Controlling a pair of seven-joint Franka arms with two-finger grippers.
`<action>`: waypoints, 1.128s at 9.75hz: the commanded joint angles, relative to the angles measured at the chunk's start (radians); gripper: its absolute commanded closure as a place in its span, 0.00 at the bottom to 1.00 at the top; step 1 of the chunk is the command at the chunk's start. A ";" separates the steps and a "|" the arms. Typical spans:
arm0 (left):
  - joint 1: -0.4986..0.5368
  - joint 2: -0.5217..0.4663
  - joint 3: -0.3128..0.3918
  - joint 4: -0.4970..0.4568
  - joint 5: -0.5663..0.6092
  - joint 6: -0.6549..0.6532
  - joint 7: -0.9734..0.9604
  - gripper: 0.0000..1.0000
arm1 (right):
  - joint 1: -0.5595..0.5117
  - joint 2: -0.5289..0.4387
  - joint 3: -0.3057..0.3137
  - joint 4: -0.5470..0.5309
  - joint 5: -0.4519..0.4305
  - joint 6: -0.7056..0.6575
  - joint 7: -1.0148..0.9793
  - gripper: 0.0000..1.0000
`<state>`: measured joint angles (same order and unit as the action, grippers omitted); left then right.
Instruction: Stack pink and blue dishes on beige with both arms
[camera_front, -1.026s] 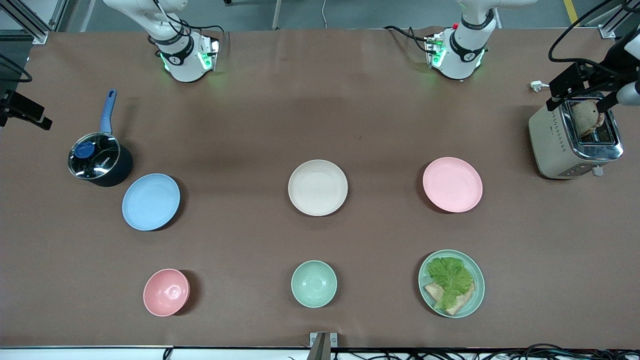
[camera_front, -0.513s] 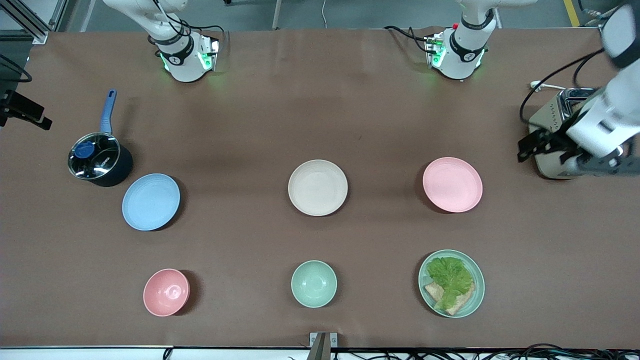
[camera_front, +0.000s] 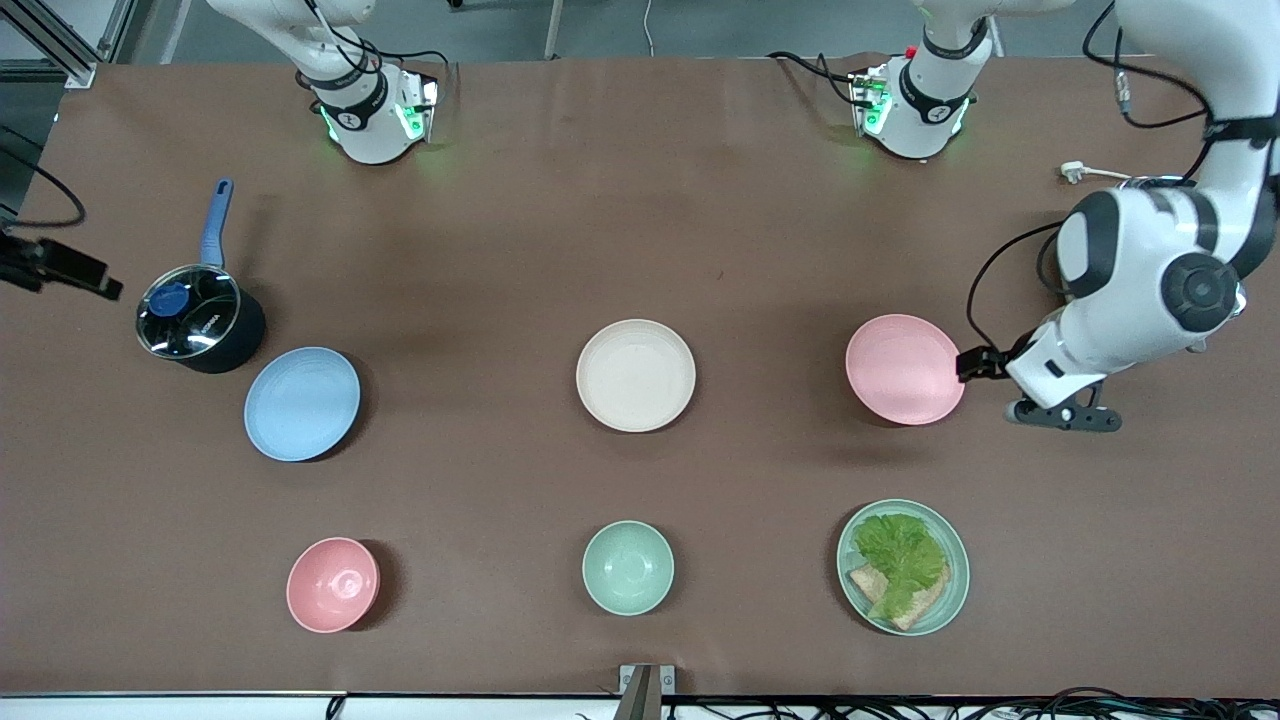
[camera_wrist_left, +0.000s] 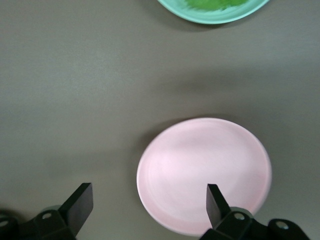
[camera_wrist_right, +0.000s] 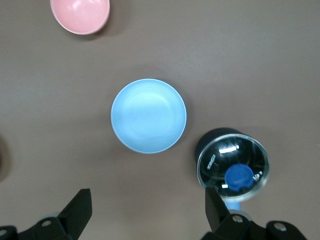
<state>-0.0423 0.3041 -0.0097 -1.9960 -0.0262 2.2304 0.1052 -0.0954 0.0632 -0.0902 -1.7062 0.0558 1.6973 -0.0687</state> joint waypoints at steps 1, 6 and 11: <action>0.016 0.081 0.007 -0.052 -0.009 0.072 0.060 0.12 | -0.016 0.100 -0.029 -0.073 0.082 0.126 -0.107 0.00; 0.045 0.168 0.017 -0.121 -0.014 0.164 0.148 0.44 | -0.043 0.422 -0.164 -0.075 0.382 0.327 -0.558 0.00; 0.039 0.104 0.004 -0.118 -0.152 0.086 0.153 1.00 | -0.044 0.518 -0.184 -0.138 0.574 0.369 -0.720 0.13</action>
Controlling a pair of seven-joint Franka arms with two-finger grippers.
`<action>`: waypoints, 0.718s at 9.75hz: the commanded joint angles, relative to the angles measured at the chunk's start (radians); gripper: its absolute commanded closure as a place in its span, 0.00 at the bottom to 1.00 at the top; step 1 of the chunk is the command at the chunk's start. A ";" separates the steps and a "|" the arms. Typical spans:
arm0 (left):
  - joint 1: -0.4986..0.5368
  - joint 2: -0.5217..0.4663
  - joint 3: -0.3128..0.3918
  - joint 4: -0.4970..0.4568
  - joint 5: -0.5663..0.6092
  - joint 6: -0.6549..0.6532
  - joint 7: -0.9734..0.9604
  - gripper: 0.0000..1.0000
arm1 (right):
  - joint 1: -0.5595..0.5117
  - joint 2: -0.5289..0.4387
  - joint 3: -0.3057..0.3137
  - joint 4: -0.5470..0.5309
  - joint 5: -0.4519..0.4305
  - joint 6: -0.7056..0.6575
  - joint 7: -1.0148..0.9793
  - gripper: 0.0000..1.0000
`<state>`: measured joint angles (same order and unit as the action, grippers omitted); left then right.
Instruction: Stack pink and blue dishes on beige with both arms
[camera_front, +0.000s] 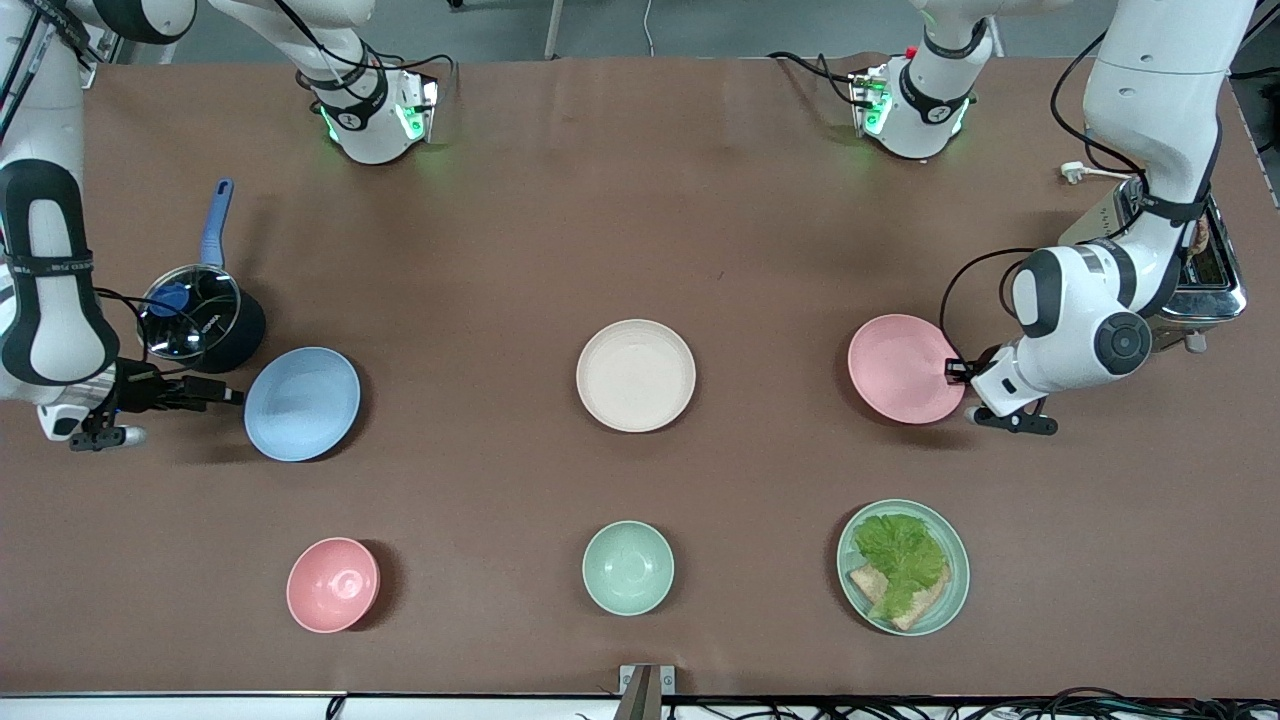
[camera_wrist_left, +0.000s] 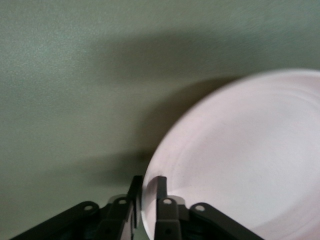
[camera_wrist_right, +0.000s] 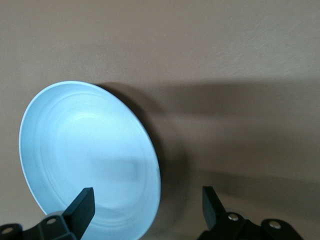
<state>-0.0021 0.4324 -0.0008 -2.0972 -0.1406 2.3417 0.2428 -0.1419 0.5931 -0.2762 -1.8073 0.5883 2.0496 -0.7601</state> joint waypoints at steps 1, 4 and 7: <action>-0.005 -0.044 -0.013 -0.008 -0.048 -0.054 0.015 1.00 | 0.004 -0.010 0.003 -0.059 0.044 0.056 -0.034 0.21; -0.002 -0.096 -0.138 0.071 -0.111 -0.180 -0.064 1.00 | 0.008 0.008 0.003 -0.083 0.090 0.070 -0.076 0.33; -0.013 -0.031 -0.330 0.137 -0.175 -0.133 -0.263 0.99 | 0.007 0.010 0.003 -0.084 0.091 0.066 -0.076 0.57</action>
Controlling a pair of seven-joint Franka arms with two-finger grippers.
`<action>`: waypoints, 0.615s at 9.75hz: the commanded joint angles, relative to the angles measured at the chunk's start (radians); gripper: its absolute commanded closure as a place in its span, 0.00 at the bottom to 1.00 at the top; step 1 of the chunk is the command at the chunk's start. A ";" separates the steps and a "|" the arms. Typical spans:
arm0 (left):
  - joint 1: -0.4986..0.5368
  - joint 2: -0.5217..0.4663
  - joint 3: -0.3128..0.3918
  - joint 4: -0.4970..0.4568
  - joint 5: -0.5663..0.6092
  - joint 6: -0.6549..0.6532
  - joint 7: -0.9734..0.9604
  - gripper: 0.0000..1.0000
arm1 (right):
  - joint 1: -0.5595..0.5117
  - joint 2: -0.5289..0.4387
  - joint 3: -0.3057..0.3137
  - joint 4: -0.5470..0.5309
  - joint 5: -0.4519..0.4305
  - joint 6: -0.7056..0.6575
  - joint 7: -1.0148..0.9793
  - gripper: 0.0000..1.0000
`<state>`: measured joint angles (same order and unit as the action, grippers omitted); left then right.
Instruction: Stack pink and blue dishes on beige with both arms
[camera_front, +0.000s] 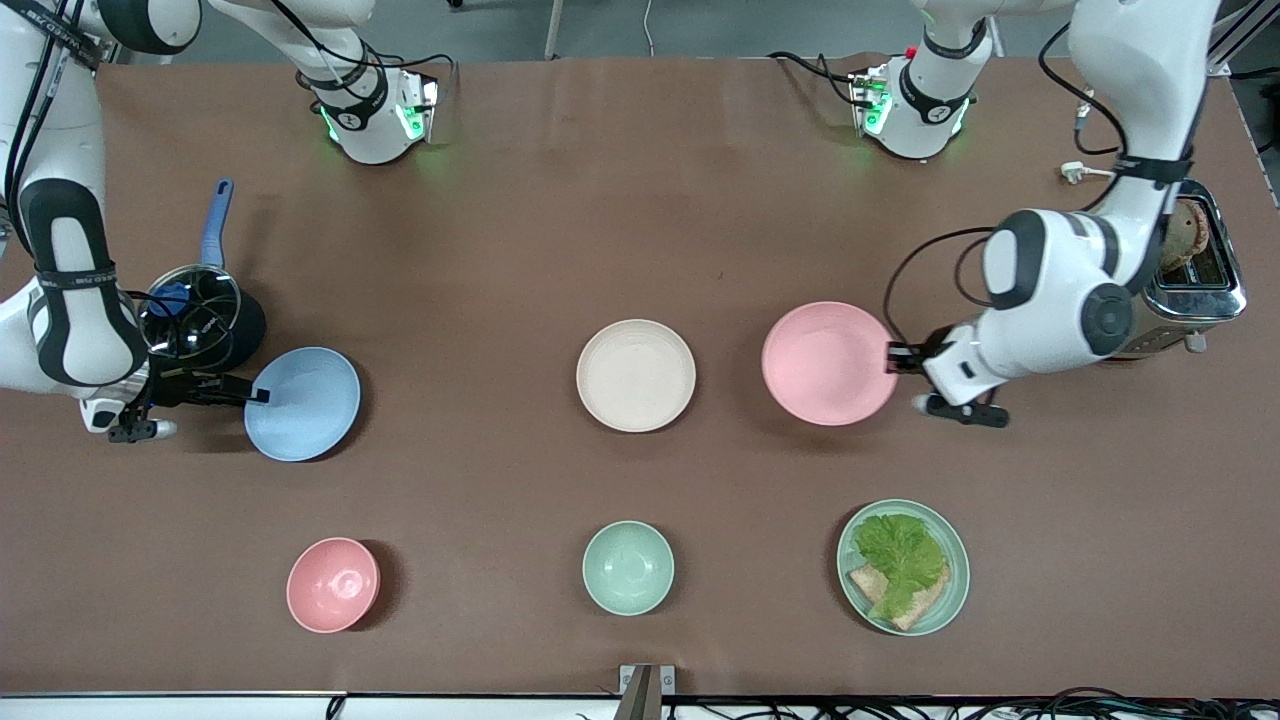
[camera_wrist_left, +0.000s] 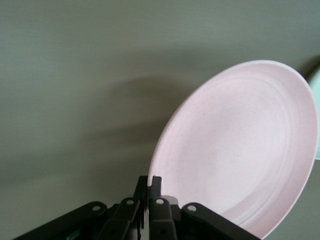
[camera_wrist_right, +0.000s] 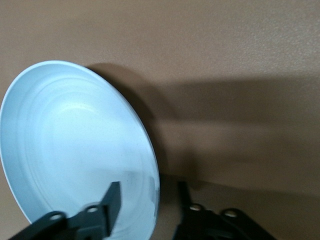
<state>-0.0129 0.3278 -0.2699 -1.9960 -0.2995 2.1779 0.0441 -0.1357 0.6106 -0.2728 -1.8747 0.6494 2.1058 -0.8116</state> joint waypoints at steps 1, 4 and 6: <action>-0.008 0.135 -0.139 0.064 -0.009 0.080 -0.160 0.99 | -0.001 -0.003 0.000 -0.017 0.032 0.010 -0.024 0.68; -0.048 0.264 -0.259 0.103 0.034 0.247 -0.370 0.97 | 0.004 -0.002 -0.003 0.021 0.067 -0.004 -0.003 1.00; -0.081 0.295 -0.278 0.114 0.113 0.287 -0.470 0.94 | 0.033 -0.006 -0.046 0.130 -0.009 -0.128 0.101 0.99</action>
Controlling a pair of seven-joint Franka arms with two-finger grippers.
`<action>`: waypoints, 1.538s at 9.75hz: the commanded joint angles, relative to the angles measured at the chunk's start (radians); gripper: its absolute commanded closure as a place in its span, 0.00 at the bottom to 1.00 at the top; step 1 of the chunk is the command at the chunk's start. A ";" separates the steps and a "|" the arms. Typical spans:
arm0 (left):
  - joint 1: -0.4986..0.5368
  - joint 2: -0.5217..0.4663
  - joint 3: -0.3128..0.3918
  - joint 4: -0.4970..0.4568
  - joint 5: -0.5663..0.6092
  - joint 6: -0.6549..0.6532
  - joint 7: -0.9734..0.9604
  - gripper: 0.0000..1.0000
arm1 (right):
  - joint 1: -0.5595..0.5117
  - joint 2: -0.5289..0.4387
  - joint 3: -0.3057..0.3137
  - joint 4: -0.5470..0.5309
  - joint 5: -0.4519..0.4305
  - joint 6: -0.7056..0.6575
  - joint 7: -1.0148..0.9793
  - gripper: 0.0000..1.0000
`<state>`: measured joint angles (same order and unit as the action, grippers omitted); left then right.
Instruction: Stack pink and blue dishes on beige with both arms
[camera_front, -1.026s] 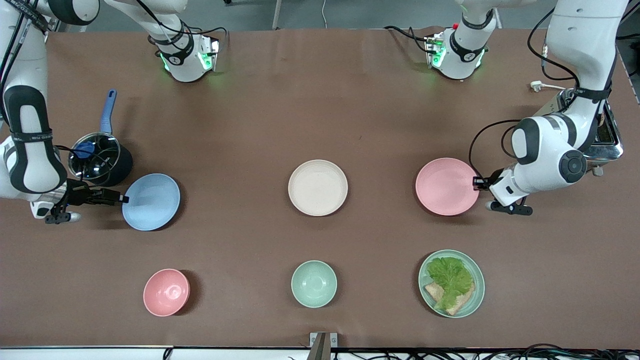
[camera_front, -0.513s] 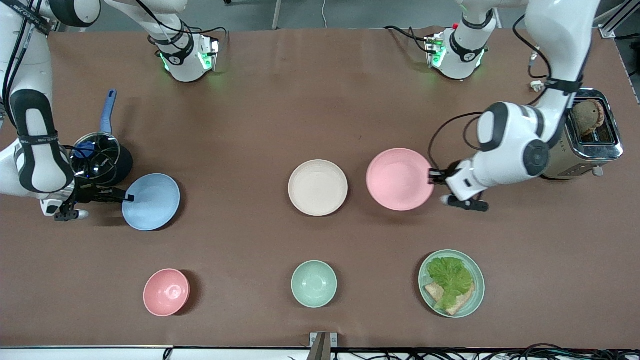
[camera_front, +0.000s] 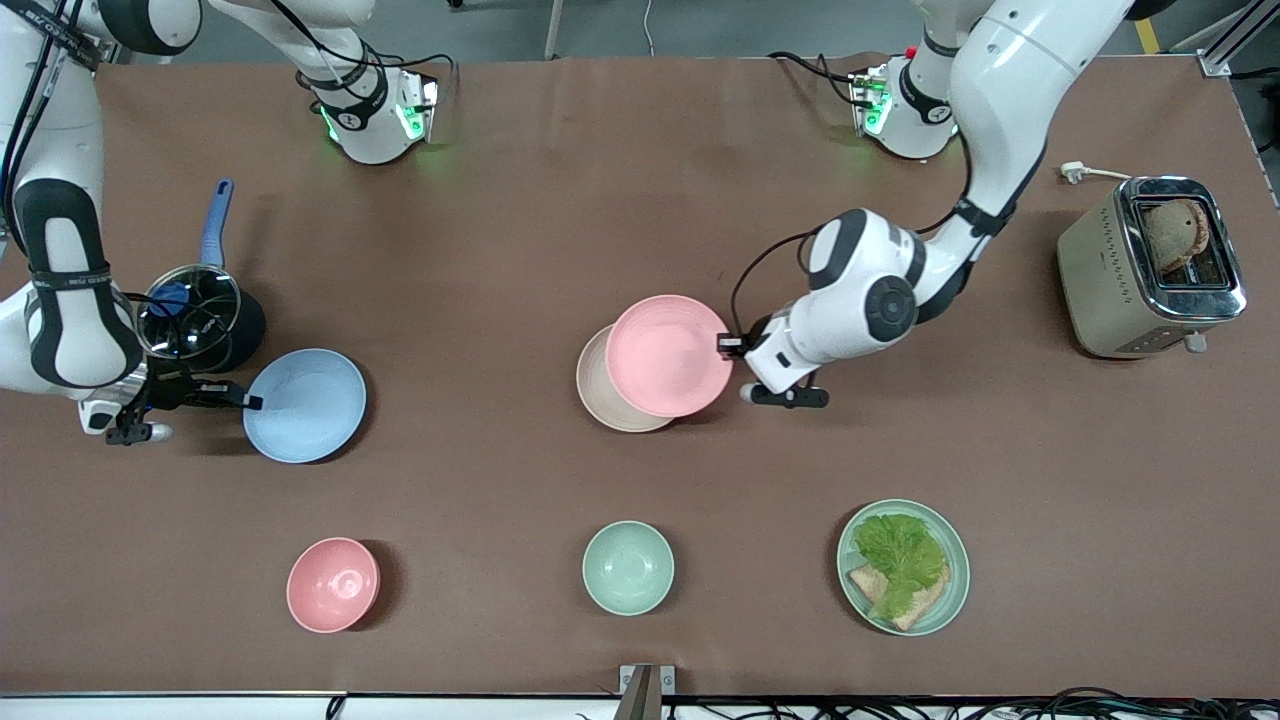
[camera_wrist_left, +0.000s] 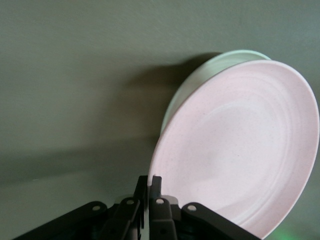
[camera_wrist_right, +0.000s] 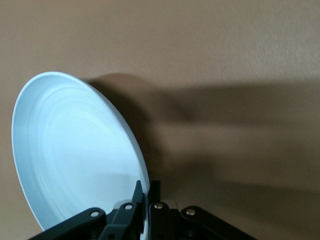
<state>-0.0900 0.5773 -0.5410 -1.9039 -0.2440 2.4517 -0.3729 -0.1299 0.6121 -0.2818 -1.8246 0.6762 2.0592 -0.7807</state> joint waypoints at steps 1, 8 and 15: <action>-0.007 0.058 -0.007 0.026 0.093 0.016 -0.110 0.94 | 0.029 -0.009 -0.042 0.175 -0.117 -0.182 0.162 0.99; -0.079 0.125 -0.007 0.118 0.264 0.015 -0.432 0.73 | 0.115 -0.190 0.186 0.318 -0.337 -0.398 0.755 0.99; -0.056 -0.245 0.151 -0.055 0.316 -0.022 -0.217 0.00 | 0.113 -0.276 0.720 0.069 -0.402 -0.061 1.283 0.99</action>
<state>-0.1496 0.4581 -0.4448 -1.8280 0.0596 2.4404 -0.6863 0.0059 0.3750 0.3667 -1.6660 0.2897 1.9234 0.4441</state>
